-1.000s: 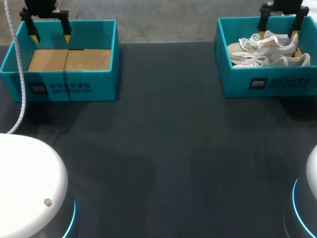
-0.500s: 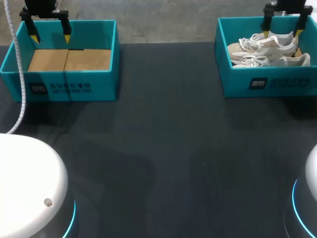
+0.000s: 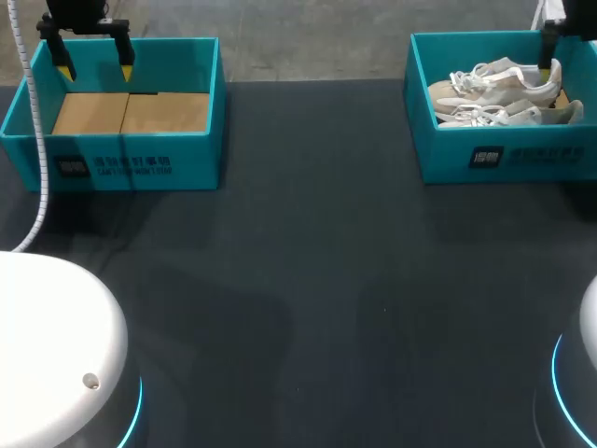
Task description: Take the shoe out of the shoebox, open the shoe tongue, remove and reinsert the insole, then place the shoe into the shoebox
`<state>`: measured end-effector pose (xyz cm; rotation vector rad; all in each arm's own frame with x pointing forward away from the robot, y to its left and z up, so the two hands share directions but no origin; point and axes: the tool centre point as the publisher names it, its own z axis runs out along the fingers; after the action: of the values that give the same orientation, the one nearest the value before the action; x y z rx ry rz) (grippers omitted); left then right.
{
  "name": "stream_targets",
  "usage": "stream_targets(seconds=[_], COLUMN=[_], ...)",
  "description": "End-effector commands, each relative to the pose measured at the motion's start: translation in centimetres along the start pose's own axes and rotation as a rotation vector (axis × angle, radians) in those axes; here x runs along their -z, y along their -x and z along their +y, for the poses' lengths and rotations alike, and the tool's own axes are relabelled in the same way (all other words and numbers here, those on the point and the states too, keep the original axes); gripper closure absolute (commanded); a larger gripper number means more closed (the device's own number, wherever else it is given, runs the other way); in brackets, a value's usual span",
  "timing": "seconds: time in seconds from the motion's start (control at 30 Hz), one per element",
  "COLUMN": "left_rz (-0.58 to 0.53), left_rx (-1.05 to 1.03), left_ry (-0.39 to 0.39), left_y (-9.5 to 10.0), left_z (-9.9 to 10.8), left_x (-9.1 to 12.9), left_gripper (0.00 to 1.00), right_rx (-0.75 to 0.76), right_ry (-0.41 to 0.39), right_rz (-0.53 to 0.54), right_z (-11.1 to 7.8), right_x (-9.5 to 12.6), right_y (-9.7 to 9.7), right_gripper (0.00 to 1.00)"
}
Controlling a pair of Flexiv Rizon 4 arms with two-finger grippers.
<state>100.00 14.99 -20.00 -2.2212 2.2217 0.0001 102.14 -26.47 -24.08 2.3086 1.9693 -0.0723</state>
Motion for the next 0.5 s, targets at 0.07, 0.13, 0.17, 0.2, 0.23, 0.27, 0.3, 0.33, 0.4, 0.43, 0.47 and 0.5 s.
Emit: stream_targets(seconds=[0.07,0.13,0.17,0.2,0.23,0.27,0.3,0.33,0.4,0.43,0.47,0.5], left_rz=[0.000,0.000,0.000,0.000,0.000,0.000,0.000,0.000,0.000,0.000,0.000,0.000], left_rx=[0.000,0.000,0.000,0.000,0.000,0.000,0.000,0.000,0.000,0.000,0.000,0.000], left_ry=[0.000,0.000,0.000,0.000,0.000,0.000,0.000,0.000,0.000,0.000,0.000,0.000], left_y=[0.0,0.0,0.0,0.0,0.0,0.0,0.0,0.0,0.0,0.0,0.0,0.0], left_z=[0.0,0.0,0.0,0.0,0.0,0.0,0.0,0.0,0.0,0.0,0.0,0.0], left_x=[0.0,0.0,0.0,0.0,0.0,0.0,0.0,0.0,0.0,0.0,0.0,0.0], left_gripper=[0.00,0.00,0.00,0.00,0.00,0.00,0.00,0.00,0.00,0.00,0.00,0.00], right_rx=[-0.026,-0.027,-0.026,-0.027,-0.028,-0.023,-0.025,-0.024,-0.026,-0.029,-0.030,-0.033], right_ry=[0.022,0.026,0.030,0.030,0.034,0.036,0.034,0.036,0.034,0.033,0.033,0.032], right_rz=[0.008,0.001,0.000,-0.002,0.002,0.008,0.005,-0.002,0.003,0.013,0.014,0.016], right_z=[-0.5,-0.5,-0.5,-0.4,-0.3,-0.3,-0.2,-0.1,0.1,0.1,0.2,0.3], right_x=[-1.4,-2.3,-2.5,-2.9,-3.3,-3.7,-4.1,-4.5,-5.2,-5.6,-6.0,-6.2], right_y=[1.5,1.9,1.8,1.8,1.7,1.6,1.5,1.4,1.3,1.4,1.4,1.5], right_gripper=[0.00,0.00,0.00,0.00,0.00,0.00,0.00,0.00,0.00,0.00,0.00,0.00])
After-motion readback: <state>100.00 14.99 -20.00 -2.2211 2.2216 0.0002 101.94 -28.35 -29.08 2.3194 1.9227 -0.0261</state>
